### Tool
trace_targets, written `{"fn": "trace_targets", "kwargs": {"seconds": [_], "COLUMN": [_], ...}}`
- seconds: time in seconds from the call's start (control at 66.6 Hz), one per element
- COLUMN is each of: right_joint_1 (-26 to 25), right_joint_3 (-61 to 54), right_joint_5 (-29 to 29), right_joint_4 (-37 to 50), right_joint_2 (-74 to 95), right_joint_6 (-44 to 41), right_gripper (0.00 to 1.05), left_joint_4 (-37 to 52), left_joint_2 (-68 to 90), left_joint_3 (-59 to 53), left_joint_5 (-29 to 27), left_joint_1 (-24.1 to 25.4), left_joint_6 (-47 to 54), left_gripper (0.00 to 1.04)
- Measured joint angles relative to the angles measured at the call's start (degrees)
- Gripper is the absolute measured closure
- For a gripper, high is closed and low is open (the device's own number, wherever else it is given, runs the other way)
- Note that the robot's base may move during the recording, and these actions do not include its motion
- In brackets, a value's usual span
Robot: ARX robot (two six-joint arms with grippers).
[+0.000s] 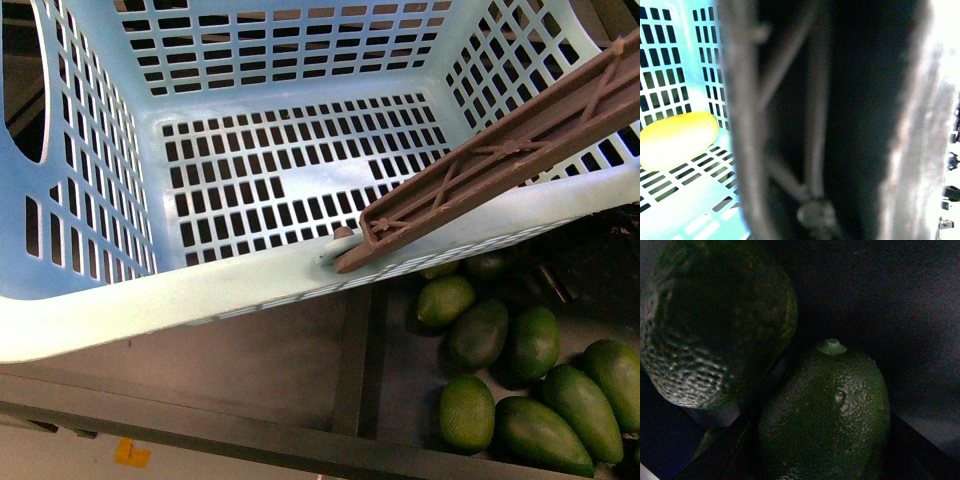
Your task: Pick mango and avocado into basket
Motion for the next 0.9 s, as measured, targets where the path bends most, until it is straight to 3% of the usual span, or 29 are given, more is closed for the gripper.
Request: {"fn": "trace_targets", "kwargs": {"seconds": [0.495,0.9], "right_joint_1": [-7.9,-15.8], "right_joint_3": [-10.4,-26.5], "right_joint_5": [0.7,0.3], "right_joint_4": [4.4,9.8], "right_joint_2": [-9.4,-26.0], "right_joint_6": [-0.2,-7.1], "right_gripper": [0.48,0.48], "left_joint_4": [0.0,0.0], "left_joint_2": [0.0,0.0], "left_joint_3": [0.0,0.0], "left_joint_5": [0.2,0.3], "left_joint_1": [0.0,0.0], "left_joint_6": [-0.1,-0.2], "left_gripper": [0.92,0.92]}}
